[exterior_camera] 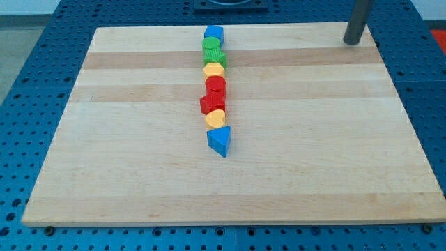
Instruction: Move your arm to the right of the blue triangle
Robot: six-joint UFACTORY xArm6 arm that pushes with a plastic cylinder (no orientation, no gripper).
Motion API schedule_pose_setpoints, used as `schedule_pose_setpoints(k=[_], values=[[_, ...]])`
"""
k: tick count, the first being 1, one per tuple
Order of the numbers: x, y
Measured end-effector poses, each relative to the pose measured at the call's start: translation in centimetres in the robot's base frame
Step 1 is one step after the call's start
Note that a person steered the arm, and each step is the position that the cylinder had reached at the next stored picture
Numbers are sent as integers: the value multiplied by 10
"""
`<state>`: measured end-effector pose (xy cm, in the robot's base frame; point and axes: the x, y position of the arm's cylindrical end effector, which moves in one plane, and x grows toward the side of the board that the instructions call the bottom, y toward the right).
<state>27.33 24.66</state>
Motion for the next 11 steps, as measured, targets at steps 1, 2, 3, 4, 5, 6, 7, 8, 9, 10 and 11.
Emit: schedule_pose_setpoints(k=[1, 2, 3, 4, 5, 6, 7, 8, 9, 10, 11], values=[[71, -2], [132, -15], [171, -27], [189, -29], [205, -36], [220, -50], [234, -71], [238, -109], [238, -148], [238, -191], [238, -231]])
